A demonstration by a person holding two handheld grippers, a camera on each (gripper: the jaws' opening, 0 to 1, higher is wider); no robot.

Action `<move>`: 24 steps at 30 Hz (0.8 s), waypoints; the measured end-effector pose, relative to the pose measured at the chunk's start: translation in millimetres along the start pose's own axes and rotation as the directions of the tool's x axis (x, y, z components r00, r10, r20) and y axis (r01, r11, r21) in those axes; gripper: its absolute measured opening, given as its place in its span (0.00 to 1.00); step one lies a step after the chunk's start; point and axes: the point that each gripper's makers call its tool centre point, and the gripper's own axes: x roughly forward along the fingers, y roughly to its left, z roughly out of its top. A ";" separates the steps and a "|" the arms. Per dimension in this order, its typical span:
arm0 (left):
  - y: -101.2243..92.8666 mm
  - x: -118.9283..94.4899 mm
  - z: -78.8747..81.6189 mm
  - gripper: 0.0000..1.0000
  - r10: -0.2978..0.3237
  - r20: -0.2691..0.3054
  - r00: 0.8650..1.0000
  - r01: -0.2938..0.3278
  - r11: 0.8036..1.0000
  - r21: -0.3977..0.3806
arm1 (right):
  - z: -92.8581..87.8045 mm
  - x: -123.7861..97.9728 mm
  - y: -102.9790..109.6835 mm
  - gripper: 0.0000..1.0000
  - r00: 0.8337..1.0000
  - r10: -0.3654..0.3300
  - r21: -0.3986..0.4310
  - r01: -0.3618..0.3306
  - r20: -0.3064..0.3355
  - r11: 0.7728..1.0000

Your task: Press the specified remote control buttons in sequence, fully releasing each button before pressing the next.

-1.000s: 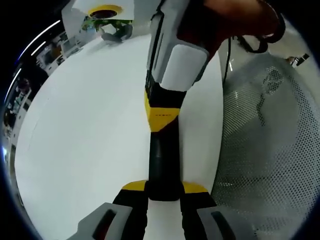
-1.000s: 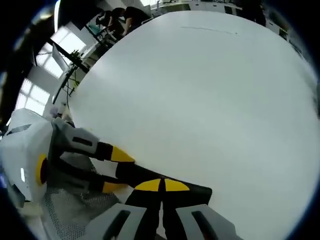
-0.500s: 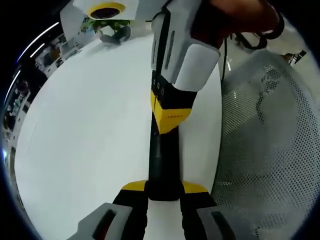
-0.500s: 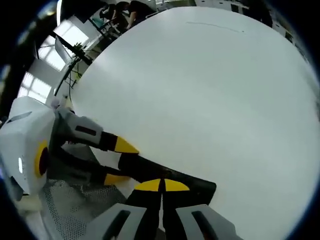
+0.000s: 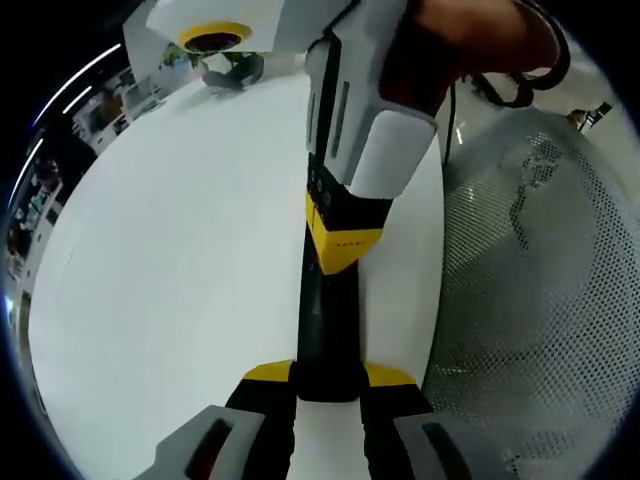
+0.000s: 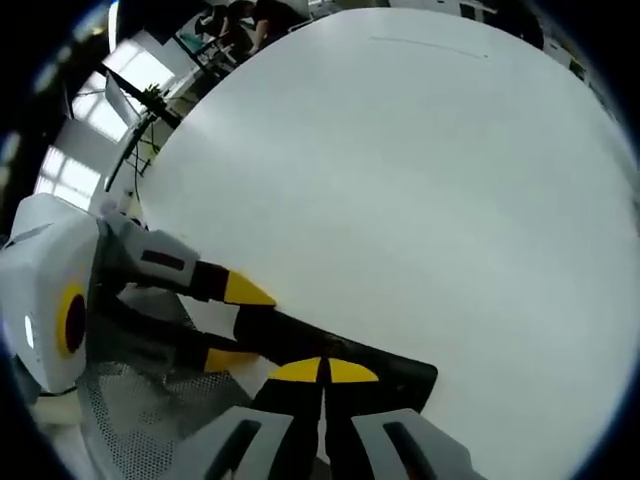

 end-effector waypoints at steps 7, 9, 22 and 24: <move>0.2 0.0 0.3 0.24 0.000 0.001 1.000 0.000 1.000 0.000 | 0.8 0.6 -0.6 0.00 1.000 0.005 0.011 -0.005 0.005 1.000; 0.1 -0.1 0.4 0.24 -0.001 -0.003 1.000 0.001 1.000 0.001 | 0.5 0.1 -0.4 0.00 1.000 0.010 0.022 -0.010 0.009 1.000; 0.1 -0.2 0.4 0.24 0.003 0.012 1.000 -0.003 1.000 -0.008 | -9.9 -4.3 -0.6 0.00 1.000 0.014 0.028 -0.015 0.027 1.000; -0.1 -0.6 0.3 0.24 0.004 0.020 1.000 -0.004 1.000 -0.013 | -13.3 -4.4 -0.1 0.00 1.000 0.013 0.034 -0.014 0.020 0.999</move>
